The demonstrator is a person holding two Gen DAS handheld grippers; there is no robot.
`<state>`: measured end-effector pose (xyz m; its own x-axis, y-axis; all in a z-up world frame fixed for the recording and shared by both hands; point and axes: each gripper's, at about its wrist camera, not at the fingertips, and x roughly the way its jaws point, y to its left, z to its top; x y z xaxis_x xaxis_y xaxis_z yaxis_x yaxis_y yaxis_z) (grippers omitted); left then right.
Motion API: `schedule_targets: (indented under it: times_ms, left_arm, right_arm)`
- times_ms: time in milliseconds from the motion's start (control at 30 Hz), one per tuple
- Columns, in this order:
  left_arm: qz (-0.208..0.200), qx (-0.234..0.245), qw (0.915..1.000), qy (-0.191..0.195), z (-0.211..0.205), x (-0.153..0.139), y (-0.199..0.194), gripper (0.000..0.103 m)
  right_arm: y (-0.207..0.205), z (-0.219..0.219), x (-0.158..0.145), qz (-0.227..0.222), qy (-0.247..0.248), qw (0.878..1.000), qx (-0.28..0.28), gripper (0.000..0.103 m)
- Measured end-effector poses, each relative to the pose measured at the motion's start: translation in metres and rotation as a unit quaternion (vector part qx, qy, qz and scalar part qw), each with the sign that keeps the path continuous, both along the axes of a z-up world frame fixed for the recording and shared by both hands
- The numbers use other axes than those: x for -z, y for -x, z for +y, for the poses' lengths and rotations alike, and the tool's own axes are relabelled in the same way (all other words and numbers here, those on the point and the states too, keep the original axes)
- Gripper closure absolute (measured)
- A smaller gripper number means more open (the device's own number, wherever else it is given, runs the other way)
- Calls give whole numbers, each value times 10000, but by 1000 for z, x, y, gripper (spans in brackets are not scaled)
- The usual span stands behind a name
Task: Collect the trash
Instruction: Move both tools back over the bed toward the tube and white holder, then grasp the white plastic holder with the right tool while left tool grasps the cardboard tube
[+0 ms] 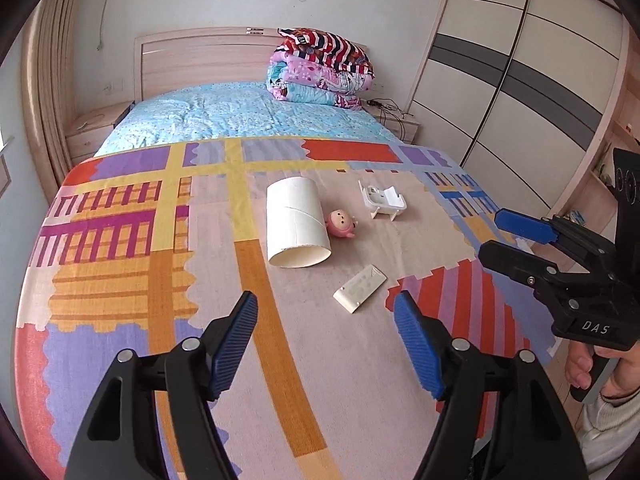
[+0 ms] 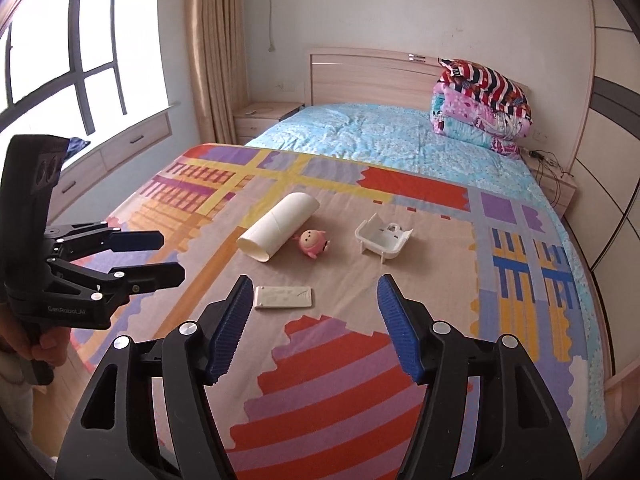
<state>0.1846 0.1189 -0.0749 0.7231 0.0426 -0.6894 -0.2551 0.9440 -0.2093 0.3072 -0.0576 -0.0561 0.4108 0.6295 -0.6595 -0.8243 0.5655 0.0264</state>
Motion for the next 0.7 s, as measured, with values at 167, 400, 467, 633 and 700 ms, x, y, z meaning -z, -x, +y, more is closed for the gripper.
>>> schedule_targets:
  times_ms: [167,400,467,633,700]
  left_arm:
    - [8,28,10000,70,11,2,-20,31]
    - [206,-37,9997,125,27,16,-49,31]
    - [277,-69,9995,142,31,22,-58,31]
    - [353,-81,9984,438,41,34,-75,31]
    - [371,-92,9982,468,43,37,-80,31]
  right_arm:
    - [-31,12,7,149,-9,9993,329,36]
    - [-69,39,26,377,225,9974,577,33]
    - [-78,44,31,477,227,9965,648,33]
    - [-100,59,47,831,255,9934,752,33]
    - [-108,64,56,919,344,9912,884,33]
